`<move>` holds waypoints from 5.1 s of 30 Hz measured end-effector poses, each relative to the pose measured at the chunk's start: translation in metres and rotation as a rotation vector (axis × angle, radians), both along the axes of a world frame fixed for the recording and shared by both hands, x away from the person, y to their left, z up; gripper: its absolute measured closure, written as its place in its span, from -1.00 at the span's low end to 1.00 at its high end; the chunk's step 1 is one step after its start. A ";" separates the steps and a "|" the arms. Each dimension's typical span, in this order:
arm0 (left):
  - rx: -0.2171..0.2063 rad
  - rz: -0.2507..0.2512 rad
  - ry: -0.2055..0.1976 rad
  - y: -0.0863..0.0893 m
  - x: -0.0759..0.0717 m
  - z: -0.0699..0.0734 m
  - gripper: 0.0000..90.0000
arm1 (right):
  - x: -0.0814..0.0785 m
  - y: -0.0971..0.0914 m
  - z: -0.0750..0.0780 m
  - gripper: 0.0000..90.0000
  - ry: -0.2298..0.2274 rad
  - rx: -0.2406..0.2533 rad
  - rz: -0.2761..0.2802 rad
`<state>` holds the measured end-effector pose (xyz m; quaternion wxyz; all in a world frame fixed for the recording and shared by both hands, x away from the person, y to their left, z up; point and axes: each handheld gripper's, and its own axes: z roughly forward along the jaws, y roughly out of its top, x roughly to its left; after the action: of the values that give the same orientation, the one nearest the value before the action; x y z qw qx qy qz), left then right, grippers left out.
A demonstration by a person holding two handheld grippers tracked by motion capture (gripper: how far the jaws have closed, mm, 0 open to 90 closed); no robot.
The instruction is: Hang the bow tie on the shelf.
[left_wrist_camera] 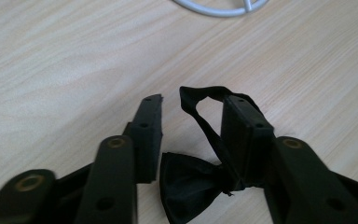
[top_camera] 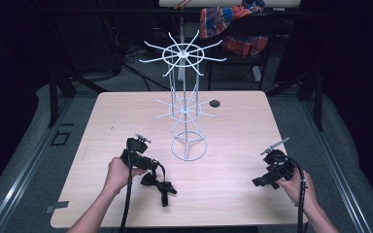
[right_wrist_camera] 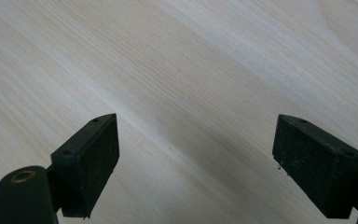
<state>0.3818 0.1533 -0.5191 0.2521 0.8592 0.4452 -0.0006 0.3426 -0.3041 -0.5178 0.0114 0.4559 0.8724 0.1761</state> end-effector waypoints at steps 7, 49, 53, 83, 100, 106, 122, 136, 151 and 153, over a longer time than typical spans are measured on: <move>-0.006 -0.034 -0.045 -0.001 -0.005 0.002 0.88 | 0.000 0.001 0.000 -0.68 0.002 0.009 -0.002; -0.030 0.002 -0.285 0.024 -0.021 0.061 0.97 | -0.002 0.002 0.002 -0.68 -0.016 0.003 -0.004; -0.050 0.012 -0.311 0.025 -0.024 0.070 0.97 | -0.002 0.002 0.003 -0.68 -0.011 -0.005 0.008; -0.082 0.012 -0.388 0.025 -0.013 0.113 0.97 | -0.003 0.003 0.003 -0.68 -0.017 -0.011 0.012; -0.071 0.002 -0.424 0.019 -0.006 0.136 0.97 | -0.002 0.003 0.003 -0.68 -0.012 -0.016 0.023; -0.069 0.002 -0.437 0.016 -0.003 0.142 0.97 | -0.002 0.003 0.003 -0.68 -0.014 -0.016 0.025; -0.043 -0.005 -0.441 0.011 0.010 0.148 0.97 | -0.002 0.004 0.002 -0.68 -0.011 -0.008 0.027; -0.017 -0.008 -0.430 0.008 0.022 0.147 0.97 | -0.003 0.004 0.002 -0.68 -0.012 -0.008 0.026; -0.009 -0.019 -0.413 0.005 0.028 0.143 0.97 | -0.002 0.005 0.002 -0.68 -0.004 -0.020 0.029; -0.011 -0.019 -0.411 0.004 0.028 0.143 0.97 | -0.002 0.005 0.002 -0.68 -0.004 -0.019 0.029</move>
<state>0.4097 0.1575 -0.3763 0.3425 0.8441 0.3761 0.1698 0.3403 -0.2996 -0.5156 0.0148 0.4428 0.8805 0.1688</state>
